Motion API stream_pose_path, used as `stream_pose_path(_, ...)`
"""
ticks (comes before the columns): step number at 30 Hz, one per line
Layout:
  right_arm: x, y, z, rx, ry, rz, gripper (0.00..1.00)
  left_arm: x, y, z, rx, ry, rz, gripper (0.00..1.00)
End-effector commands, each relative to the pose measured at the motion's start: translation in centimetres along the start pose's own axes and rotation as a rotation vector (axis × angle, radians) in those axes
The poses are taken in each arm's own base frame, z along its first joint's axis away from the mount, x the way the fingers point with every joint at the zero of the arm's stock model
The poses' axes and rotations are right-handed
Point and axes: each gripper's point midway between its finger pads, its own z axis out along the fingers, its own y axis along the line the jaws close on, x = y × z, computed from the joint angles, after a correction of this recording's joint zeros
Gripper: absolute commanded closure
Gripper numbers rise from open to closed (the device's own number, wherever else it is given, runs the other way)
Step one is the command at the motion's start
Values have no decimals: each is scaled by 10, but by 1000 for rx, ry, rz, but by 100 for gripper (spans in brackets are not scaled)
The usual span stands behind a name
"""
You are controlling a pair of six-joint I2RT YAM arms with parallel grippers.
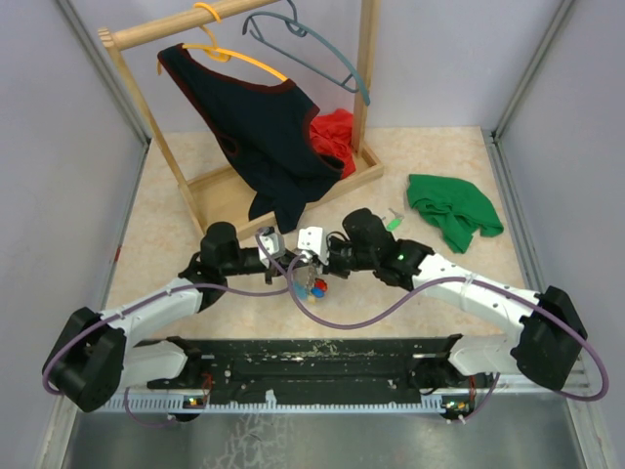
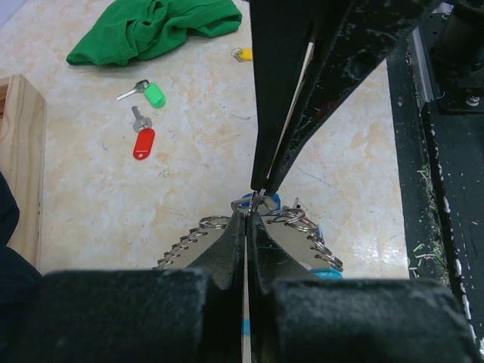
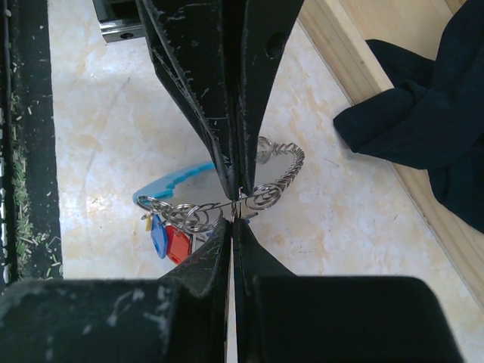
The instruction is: Put the keys on the keyring
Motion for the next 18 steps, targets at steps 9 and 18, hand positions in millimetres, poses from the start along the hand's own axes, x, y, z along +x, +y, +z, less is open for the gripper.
stream_pose_path(9,-4,-6,-4,47,21,-69,100,-29,24,3,-109,-101,-44,100)
stream_pose_path(18,-8,-9,-1,107,-62,-56,100,-34,16,2,-84,-172,-65,100)
